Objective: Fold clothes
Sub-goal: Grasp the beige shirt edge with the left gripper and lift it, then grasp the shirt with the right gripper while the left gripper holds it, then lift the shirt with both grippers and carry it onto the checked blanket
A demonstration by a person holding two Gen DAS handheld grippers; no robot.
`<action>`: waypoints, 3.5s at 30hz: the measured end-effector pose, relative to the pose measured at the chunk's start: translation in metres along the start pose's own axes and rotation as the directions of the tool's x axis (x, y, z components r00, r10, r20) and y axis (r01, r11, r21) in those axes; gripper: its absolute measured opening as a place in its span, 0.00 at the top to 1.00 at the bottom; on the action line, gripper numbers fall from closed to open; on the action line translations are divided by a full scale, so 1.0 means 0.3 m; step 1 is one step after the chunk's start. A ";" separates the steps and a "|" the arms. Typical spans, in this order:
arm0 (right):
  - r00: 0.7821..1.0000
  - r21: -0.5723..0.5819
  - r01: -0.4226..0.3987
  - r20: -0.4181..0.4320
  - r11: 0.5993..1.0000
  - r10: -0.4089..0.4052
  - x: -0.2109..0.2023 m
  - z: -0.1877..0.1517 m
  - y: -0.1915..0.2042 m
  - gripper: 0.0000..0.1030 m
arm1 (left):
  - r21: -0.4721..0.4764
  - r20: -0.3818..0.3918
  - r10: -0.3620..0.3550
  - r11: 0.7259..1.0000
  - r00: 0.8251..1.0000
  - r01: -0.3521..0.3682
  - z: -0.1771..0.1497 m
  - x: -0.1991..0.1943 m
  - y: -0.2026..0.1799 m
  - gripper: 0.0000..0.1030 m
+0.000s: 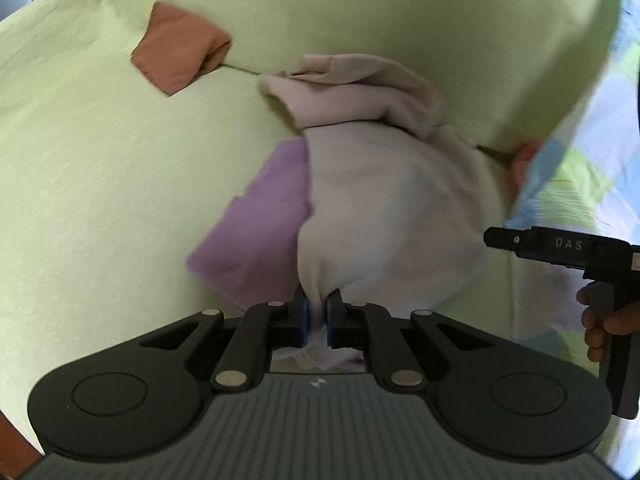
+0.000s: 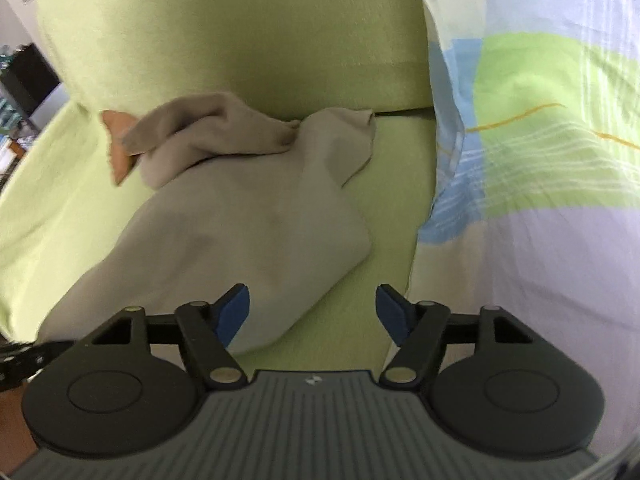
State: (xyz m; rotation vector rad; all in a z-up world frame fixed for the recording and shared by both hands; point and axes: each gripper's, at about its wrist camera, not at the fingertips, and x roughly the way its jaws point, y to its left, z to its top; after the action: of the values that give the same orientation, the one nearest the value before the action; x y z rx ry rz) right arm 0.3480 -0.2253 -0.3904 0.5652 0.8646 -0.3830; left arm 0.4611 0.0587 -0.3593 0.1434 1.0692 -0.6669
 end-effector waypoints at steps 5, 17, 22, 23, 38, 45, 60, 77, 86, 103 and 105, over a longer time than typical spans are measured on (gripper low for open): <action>0.995 0.105 -0.093 0.054 0.990 0.087 0.109 0.027 -0.004 0.96 | 0.036 -0.054 0.018 0.999 0.998 -0.016 0.017 0.049 0.000 0.94; 0.957 -0.795 0.118 0.250 0.595 0.145 -0.491 0.034 0.313 0.96 | -0.174 -0.148 -0.372 0.922 0.916 0.347 -0.187 -0.142 -0.296 0.94; 0.990 -0.911 -0.121 -0.139 0.395 -0.018 -0.482 -0.294 0.170 0.95 | -0.279 -0.317 -0.275 0.942 0.908 0.188 -0.447 -0.172 -0.326 0.92; 0.983 -0.902 -0.142 -0.176 0.408 -0.045 -0.462 -0.332 0.145 0.92 | -0.269 -0.329 -0.239 0.951 0.914 0.152 -0.473 -0.185 -0.323 0.92; 0.994 -0.889 -0.110 -0.104 0.444 0.039 -0.455 -0.387 0.096 0.43 | -0.335 -0.230 -0.207 0.934 0.951 0.123 -0.429 -0.293 -0.281 0.62; 0.974 -0.944 -0.223 -0.226 0.245 0.016 -0.497 -0.443 0.047 0.93 | -0.357 -0.211 -0.207 0.926 0.955 0.122 -0.495 -0.263 -0.318 0.61; 0.969 -0.907 -0.243 -0.245 0.344 0.040 -0.538 -0.362 0.130 0.64 | -0.896 0.006 -0.357 0.413 0.934 0.163 -0.632 -0.155 -0.143 0.61; 0.953 -0.826 -0.297 -0.288 0.479 0.094 -0.443 -0.225 0.221 0.50 | -0.947 -0.091 -0.321 0.322 0.943 0.019 -0.685 -0.050 -0.153 0.96; 0.900 -0.726 -0.379 -0.433 0.574 0.047 -0.280 -0.216 0.244 0.66 | -0.836 -0.099 -0.207 0.547 0.973 0.031 -0.668 -0.128 -0.210 0.97; 0.916 -0.726 -0.361 -0.395 0.585 0.074 -0.331 -0.321 0.156 0.96 | -0.718 -0.129 -0.156 0.696 0.979 0.016 -0.613 -0.105 -0.274 0.97; 0.963 -0.761 -0.256 -0.258 0.597 0.084 -0.375 -0.291 0.139 0.96 | -0.649 -0.136 -0.124 0.760 0.983 0.006 -0.586 -0.114 -0.303 0.97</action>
State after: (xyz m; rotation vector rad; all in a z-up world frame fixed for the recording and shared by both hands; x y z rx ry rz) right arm 0.2504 -0.1294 -0.3332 -0.1646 1.0574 0.2661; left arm 0.2647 0.0748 -0.3983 -0.4538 1.4257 -0.3125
